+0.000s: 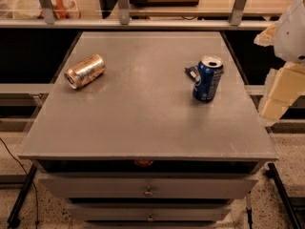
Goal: Knock pepsi can over
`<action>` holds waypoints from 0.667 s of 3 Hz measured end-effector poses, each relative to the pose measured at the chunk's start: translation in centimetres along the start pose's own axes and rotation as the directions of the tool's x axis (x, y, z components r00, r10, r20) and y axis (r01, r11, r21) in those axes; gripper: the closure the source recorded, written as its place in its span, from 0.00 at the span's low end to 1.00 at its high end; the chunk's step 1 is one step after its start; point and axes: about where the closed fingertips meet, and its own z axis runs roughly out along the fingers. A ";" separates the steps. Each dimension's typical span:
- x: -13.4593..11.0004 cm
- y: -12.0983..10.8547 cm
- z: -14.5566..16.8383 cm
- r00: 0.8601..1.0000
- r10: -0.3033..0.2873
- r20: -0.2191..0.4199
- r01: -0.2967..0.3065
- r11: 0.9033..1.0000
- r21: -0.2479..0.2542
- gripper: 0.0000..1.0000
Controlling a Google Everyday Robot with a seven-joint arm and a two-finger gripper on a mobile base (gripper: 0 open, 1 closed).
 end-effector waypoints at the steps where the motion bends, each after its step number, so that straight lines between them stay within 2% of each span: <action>1: 0.0 0.0 0.0 1.000 0.000 0.000 0.000 1.000 0.000 0.00; 2: 0.3 -0.5 0.3 0.999 0.023 0.043 -0.024 1.000 0.003 0.00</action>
Offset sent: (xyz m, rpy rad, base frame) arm 0.0125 -0.0105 -0.0112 0.1203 -0.0104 -0.0289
